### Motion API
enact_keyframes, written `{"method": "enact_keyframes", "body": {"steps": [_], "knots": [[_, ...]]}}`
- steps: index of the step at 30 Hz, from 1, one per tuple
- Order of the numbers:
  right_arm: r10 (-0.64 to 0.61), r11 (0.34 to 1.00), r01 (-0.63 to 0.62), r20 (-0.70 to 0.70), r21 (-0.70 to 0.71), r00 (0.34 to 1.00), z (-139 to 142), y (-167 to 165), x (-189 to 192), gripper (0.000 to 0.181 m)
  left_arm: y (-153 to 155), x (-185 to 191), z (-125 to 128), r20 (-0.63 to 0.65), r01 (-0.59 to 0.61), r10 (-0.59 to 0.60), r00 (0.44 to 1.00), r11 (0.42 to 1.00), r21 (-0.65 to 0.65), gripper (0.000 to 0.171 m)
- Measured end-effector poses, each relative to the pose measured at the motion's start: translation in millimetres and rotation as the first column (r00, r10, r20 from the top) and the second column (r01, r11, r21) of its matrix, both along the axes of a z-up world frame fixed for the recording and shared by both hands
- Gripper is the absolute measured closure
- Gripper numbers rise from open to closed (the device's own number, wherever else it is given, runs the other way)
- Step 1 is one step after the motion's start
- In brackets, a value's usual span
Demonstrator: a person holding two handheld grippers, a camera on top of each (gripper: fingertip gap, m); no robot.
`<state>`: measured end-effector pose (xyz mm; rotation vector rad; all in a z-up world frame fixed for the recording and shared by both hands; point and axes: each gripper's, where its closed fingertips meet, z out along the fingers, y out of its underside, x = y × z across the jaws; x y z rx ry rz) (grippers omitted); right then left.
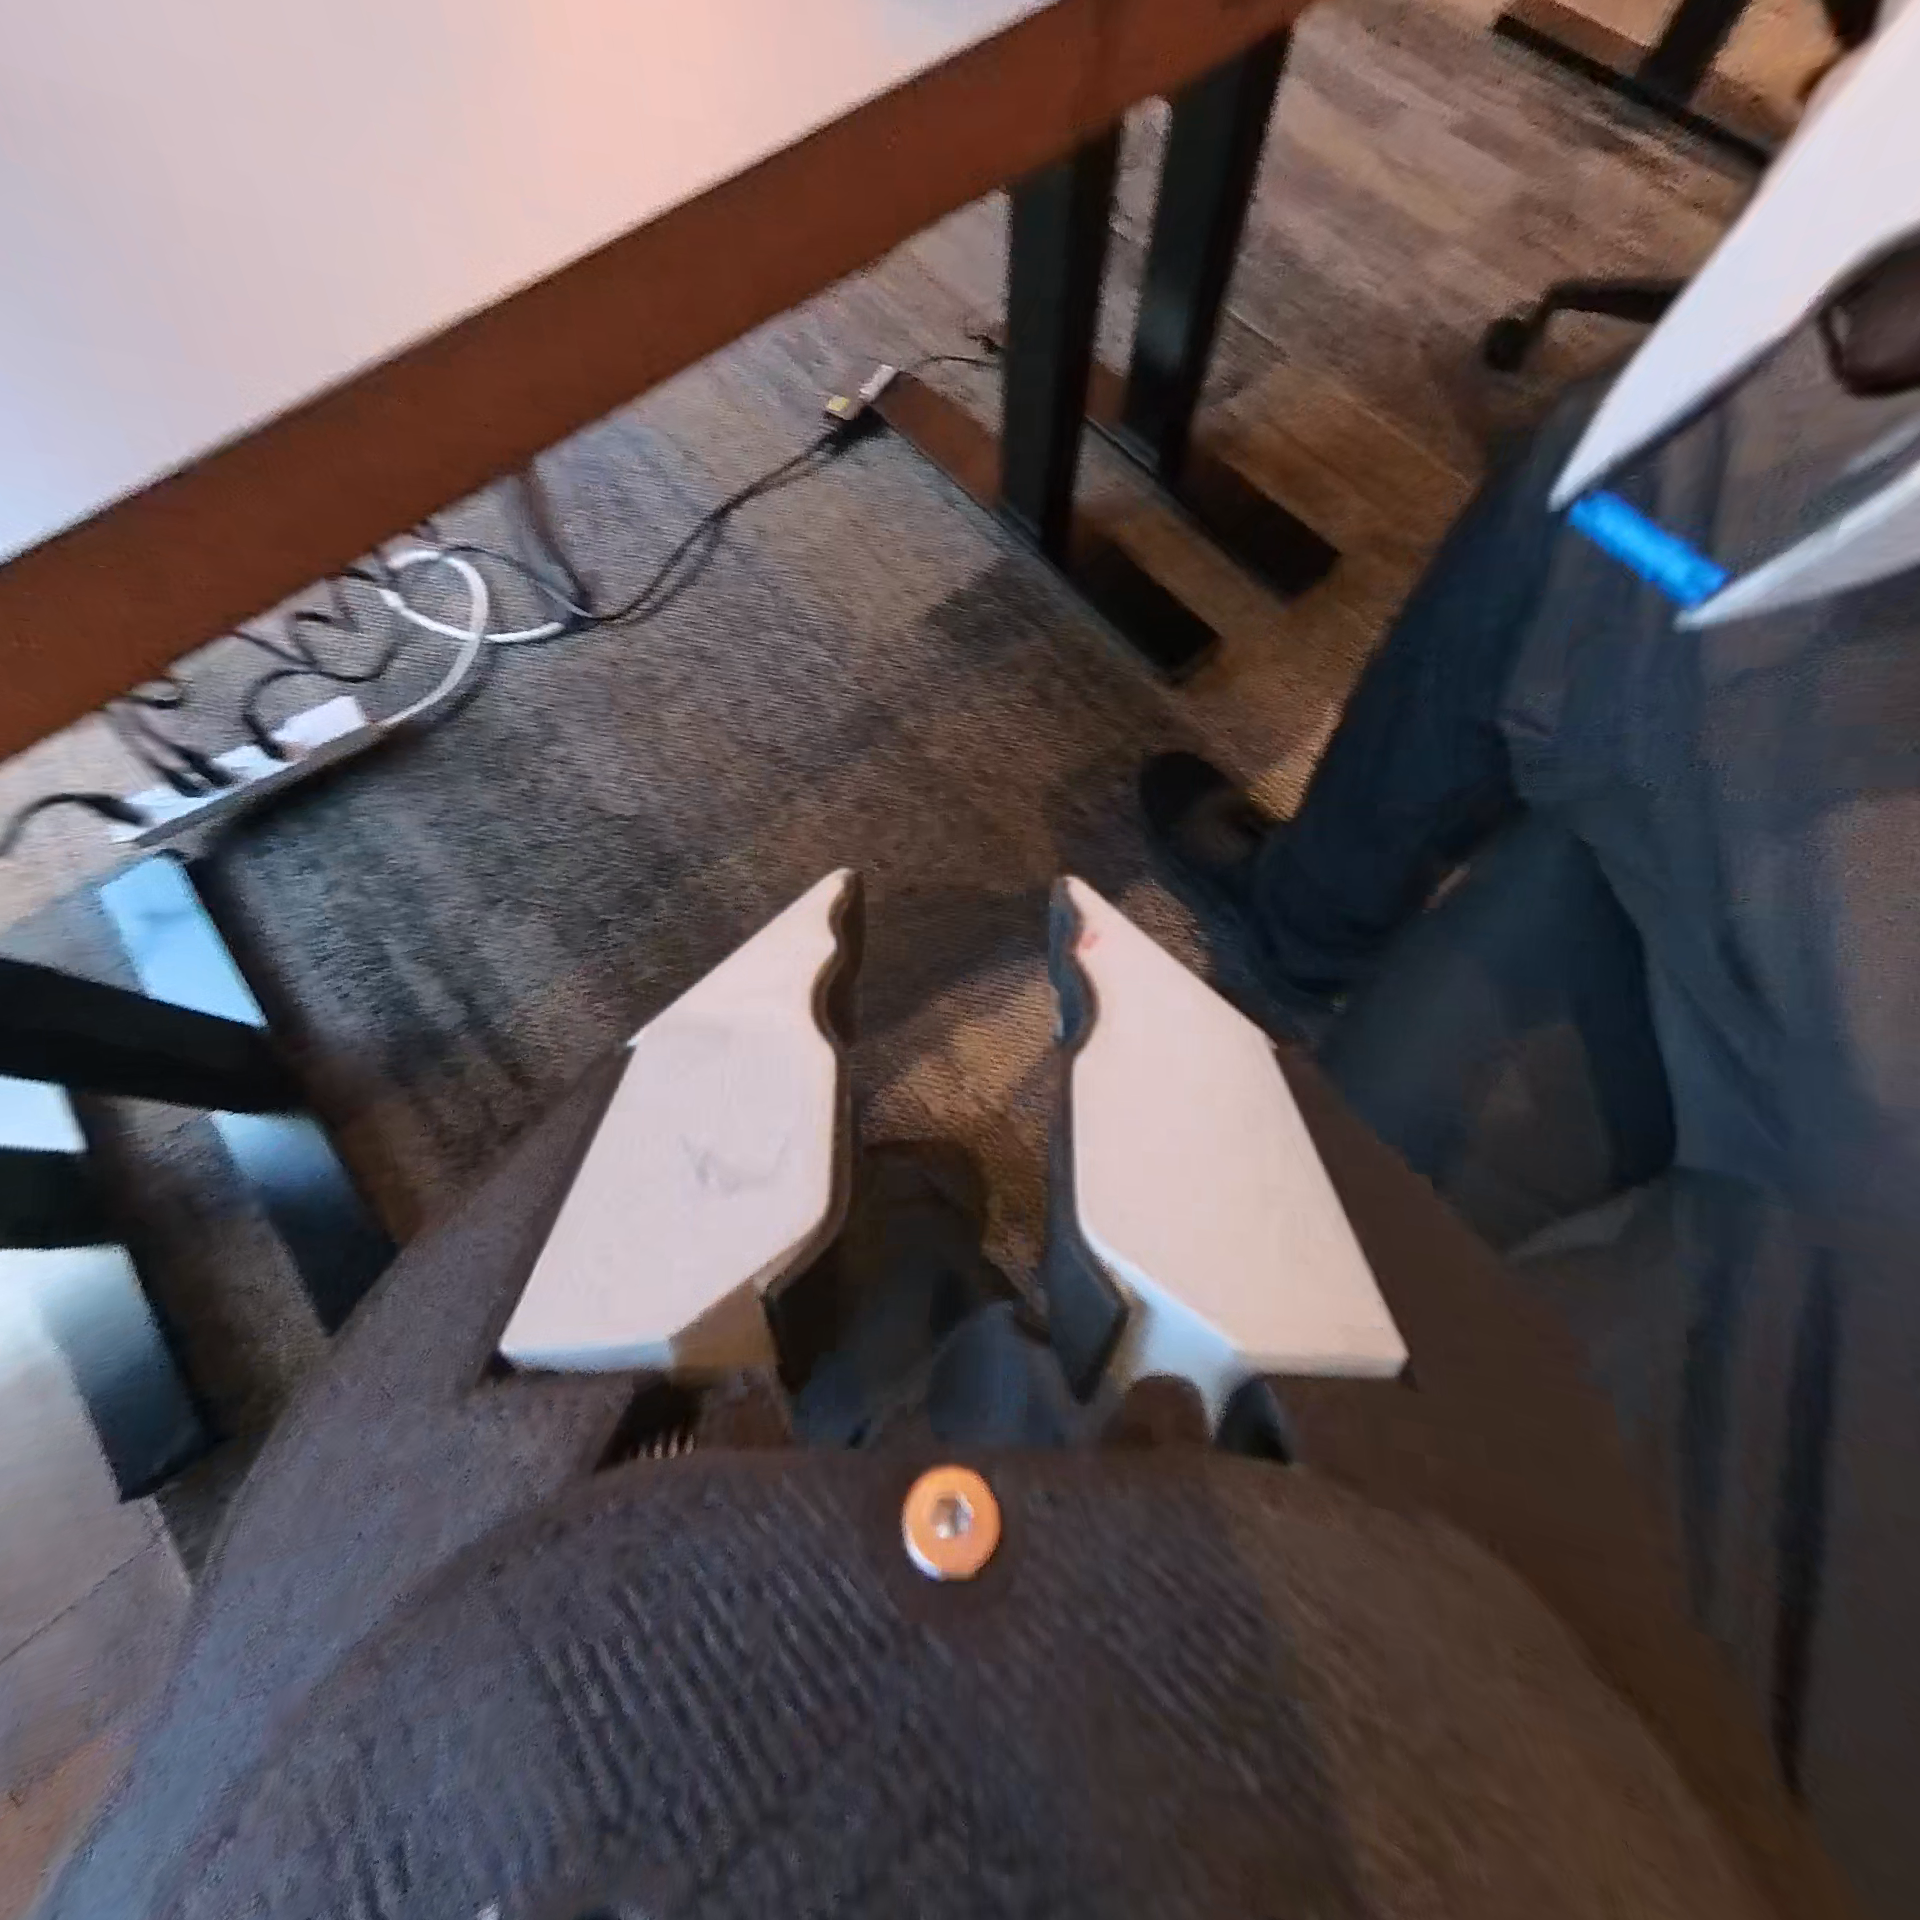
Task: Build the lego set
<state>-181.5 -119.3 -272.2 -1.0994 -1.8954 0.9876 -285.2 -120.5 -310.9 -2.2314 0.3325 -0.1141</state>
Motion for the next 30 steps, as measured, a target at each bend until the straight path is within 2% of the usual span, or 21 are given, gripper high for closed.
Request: {"method": "enact_keyframes", "body": {"steps": [9, 13, 19, 22, 26, 30], "knots": [[-0.148, 0.953, 0.123, -0.071, -0.278, 0.986, 26.3, 32.1, 21.5, 0.161, 21.9, 81.7, -3.6, 0.044, 0.25, -0.249, 0.968, 0.968, -0.016, 0.123], [-0.2, 0.922, 0.161, -0.077, -0.351, 0.977, 32.5, 55.3, 24.9, 0.161, 39.3, 88.0, 2.6, -0.009, 0.294, -0.294, 0.956, 0.955, 0.032, 0.12], [-0.226, 0.886, 0.153, -0.12, -0.437, 0.967, 60.0, 83.2, 19.2, 0.161, 84.8, 69.8, 41.9, -0.16, 0.313, -0.286, 0.945, 0.934, 0.174, 0.125], [-0.23, 0.853, 0.122, -0.155, -0.508, 0.961, 80.1, 94.2, 14.2, 0.161, 105.1, 70.3, 70.2, -0.183, 0.343, -0.305, 0.935, 0.908, 0.239, 0.129], [-0.238, 0.766, 0.065, -0.188, -0.64, 0.953, 103.6, 106.0, 15.3, 0.161, 121.5, 75.5, 104.2, -0.22, 0.386, -0.328, 0.919, 0.866, 0.318, 0.134], [-0.224, 0.659, 0.037, -0.149, -0.751, 0.963, 108.6, 107.8, 16.1, 0.161, 124.1, 93.0, 132.0, -0.186, 0.42, -0.377, 0.907, 0.82, 0.389, 0.136]]}}
